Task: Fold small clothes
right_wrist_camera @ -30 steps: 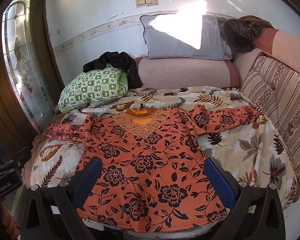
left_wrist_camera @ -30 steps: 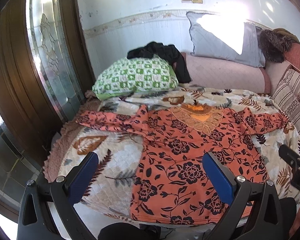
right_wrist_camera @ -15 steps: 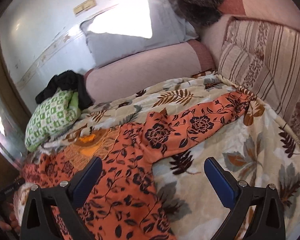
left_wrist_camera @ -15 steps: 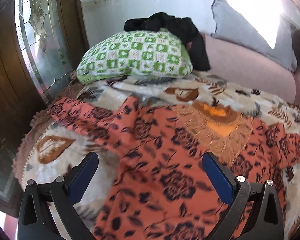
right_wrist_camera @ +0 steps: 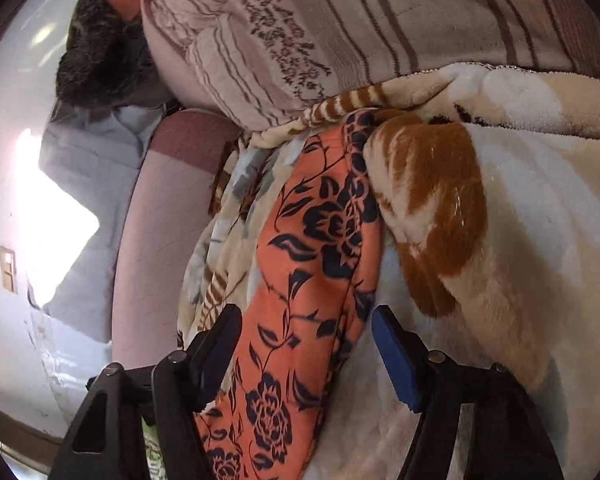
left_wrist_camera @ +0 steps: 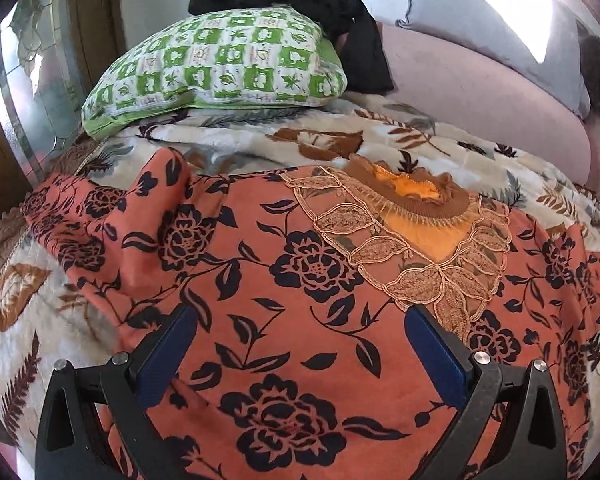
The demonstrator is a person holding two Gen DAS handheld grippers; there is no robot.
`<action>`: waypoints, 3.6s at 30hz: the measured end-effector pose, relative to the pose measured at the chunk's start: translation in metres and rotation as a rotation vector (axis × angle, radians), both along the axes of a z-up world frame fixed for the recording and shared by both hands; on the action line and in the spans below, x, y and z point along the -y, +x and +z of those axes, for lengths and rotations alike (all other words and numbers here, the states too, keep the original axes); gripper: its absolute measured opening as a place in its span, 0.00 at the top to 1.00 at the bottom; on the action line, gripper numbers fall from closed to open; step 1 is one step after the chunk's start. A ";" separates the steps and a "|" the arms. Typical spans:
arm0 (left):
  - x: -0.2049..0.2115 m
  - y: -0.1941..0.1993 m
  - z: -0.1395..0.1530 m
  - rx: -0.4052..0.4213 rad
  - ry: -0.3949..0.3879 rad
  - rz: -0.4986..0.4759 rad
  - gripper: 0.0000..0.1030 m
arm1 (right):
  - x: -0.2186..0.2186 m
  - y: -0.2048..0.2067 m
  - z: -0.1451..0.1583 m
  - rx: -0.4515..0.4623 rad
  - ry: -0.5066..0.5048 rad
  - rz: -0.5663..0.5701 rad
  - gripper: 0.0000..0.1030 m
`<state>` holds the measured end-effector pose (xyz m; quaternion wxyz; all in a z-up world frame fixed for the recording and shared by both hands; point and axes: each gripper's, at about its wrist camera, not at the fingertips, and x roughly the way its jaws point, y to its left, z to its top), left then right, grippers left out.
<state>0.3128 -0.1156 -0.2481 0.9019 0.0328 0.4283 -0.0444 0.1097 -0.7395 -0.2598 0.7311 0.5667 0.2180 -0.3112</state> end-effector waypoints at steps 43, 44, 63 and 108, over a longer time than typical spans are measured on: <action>-0.232 0.010 0.028 0.040 -0.026 0.505 0.00 | -0.513 0.214 -0.008 0.207 0.112 0.945 0.83; -0.234 0.011 0.028 0.040 -0.033 0.513 0.00 | -0.530 0.212 -0.016 0.193 0.144 0.986 0.71; -0.113 0.031 0.015 0.013 -0.063 0.169 0.00 | -0.368 0.101 0.030 -0.053 -0.271 0.787 0.50; -0.375 0.028 0.030 -0.053 -0.305 0.618 0.00 | -0.411 0.110 0.027 0.037 -0.249 1.085 0.35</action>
